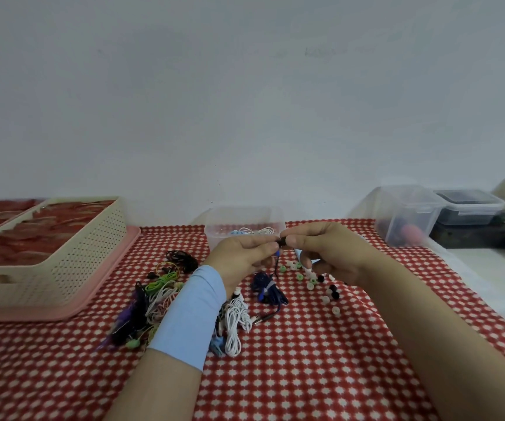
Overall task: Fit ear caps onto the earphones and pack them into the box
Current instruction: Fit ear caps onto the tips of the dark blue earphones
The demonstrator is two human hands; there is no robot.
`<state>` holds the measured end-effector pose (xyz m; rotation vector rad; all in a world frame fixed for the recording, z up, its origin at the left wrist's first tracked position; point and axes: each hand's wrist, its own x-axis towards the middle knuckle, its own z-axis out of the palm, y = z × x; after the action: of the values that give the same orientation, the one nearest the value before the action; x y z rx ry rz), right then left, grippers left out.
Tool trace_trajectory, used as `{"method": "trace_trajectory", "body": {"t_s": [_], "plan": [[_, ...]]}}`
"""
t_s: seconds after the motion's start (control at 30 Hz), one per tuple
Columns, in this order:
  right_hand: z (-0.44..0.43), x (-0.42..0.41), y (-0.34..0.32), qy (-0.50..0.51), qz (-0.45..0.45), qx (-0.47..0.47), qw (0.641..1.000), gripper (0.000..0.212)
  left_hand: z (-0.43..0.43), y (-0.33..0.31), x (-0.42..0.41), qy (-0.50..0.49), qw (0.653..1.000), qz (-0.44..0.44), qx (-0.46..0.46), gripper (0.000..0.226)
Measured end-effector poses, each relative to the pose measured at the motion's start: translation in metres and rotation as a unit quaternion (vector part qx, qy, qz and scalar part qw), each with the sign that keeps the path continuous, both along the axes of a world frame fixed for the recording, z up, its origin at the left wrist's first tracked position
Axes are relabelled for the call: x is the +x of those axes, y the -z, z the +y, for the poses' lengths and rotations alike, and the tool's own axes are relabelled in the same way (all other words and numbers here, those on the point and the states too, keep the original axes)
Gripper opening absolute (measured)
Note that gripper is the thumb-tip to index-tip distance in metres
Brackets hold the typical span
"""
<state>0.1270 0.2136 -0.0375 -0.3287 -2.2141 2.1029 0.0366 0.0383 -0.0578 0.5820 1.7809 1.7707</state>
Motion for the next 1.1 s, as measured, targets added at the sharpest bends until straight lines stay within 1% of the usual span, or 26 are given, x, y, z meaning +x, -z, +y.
{"method": "trace_trajectory", "body": {"t_s": [0.1, 0.23, 0.27, 0.37, 0.47, 0.63, 0.77, 0.83, 0.93, 1.1], "plan": [[0.0018, -0.0003, 0.0011, -0.012, -0.004, -0.003, 1.0, 0.016, -0.0001, 0.0016, -0.0009, 0.004, 1.0, -0.001, 0.011, 0.025], [0.0043, 0.0009, 0.0005, -0.033, -0.028, -0.009, 0.999, 0.018, -0.0002, 0.003, -0.0009, 0.018, 1.0, 0.016, 0.003, 0.026], [0.0043, 0.0011, 0.0002, -0.039, -0.035, -0.011, 0.999, 0.021, -0.0005, 0.0029, -0.0009, 0.021, 1.0, 0.018, 0.001, 0.026], [0.0047, 0.0012, -0.0008, -0.053, -0.061, -0.022, 0.996, 0.033, -0.0009, 0.0027, -0.003, 0.017, 0.998, 0.051, -0.02, 0.027], [0.0054, 0.0018, -0.0015, -0.06, -0.08, -0.018, 0.995, 0.035, -0.001, 0.0027, -0.0034, 0.006, 0.996, 0.077, -0.039, 0.025], [0.0053, 0.002, -0.0017, -0.051, -0.09, 0.001, 0.995, 0.036, -0.0015, 0.0, -0.0031, 0.005, 0.989, 0.127, -0.069, 0.015], [0.0053, 0.0023, -0.0035, -0.051, -0.08, 0.005, 0.995, 0.031, -0.0018, -0.0014, -0.0024, 0.004, 0.989, 0.128, -0.069, 0.014], [0.005, 0.0033, -0.0051, -0.041, -0.067, -0.001, 0.997, 0.022, -0.0012, -0.0015, -0.0011, 0.006, 0.995, 0.092, -0.043, 0.018], [0.0031, 0.0046, -0.0069, -0.033, -0.038, 0.006, 0.999, 0.021, -0.0017, -0.004, 0.0012, 0.026, 0.998, 0.052, -0.014, 0.022], [0.0007, 0.0044, -0.0063, -0.039, -0.034, -0.008, 0.999, 0.018, -0.0018, -0.0039, 0.0028, 0.009, 0.998, 0.064, -0.01, 0.017]]}}
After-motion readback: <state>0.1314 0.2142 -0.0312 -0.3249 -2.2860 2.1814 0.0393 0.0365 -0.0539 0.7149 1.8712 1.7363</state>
